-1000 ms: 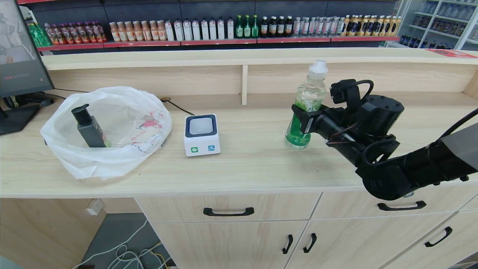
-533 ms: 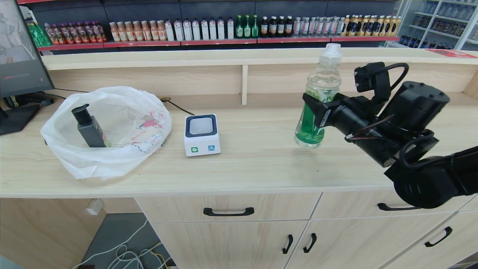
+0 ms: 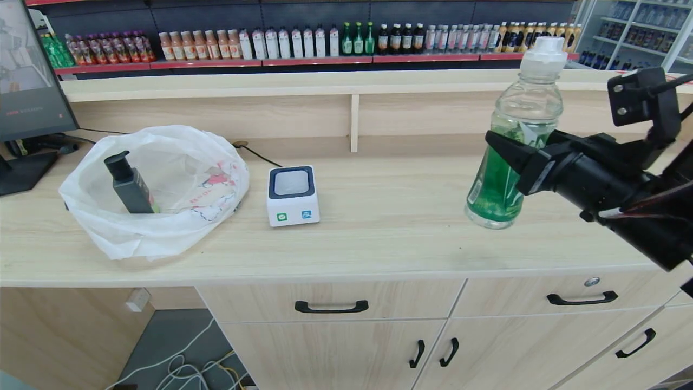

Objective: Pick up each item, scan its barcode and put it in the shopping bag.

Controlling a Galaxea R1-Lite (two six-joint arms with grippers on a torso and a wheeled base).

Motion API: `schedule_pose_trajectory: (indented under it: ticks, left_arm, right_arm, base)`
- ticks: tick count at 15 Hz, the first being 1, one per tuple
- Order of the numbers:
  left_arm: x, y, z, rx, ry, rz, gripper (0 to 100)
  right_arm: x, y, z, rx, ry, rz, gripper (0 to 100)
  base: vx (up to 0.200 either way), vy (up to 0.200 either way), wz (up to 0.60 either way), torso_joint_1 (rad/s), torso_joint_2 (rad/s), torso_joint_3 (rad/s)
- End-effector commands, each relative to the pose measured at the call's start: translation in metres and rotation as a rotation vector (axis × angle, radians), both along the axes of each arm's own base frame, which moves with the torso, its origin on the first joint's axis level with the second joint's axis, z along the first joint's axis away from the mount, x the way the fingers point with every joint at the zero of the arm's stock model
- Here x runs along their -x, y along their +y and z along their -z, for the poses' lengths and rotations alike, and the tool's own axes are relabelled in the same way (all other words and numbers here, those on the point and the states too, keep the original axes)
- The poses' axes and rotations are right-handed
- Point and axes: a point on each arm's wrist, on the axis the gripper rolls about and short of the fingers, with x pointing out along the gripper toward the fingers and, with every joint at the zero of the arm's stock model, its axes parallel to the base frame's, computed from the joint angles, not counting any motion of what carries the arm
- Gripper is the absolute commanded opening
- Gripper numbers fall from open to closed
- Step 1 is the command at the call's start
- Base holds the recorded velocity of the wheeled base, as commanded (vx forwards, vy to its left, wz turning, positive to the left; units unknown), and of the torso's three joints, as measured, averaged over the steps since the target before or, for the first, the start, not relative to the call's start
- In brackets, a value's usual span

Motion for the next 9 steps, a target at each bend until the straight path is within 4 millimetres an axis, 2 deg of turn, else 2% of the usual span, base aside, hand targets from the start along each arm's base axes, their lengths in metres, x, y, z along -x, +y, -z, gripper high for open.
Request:
schedule_pose_trajectory:
  ticks: [1,3,6,9]
  left_arm:
    - [0.0,0.0,0.0,0.0,0.0,-0.001,100]
    - [0.0,0.0,0.0,0.0,0.0,-0.001,100]
    - [0.0,0.0,0.0,0.0,0.0,-0.001,100]
    - [0.0,0.0,0.0,0.0,0.0,-0.001,100]
  right_arm:
    - [0.033,-0.013,0.001,-0.007,-0.011,-0.007,0]
    - [0.045,-0.017,0.011,0.003,0.018,-0.039,0]
    - [0.05,-0.018,0.014,-0.013,0.031,-0.098,0]
    - [0.058,-0.013,0.012,-0.013,0.027,-0.296,0]
  base:
    - [0.0,0.0,0.0,0.0,0.0,0.0]
    - [0.0,0.0,0.0,0.0,0.0,0.0]
    - [0.0,0.0,0.0,0.0,0.0,0.0]
    - [0.0,0.0,0.0,0.0,0.0,0.0]
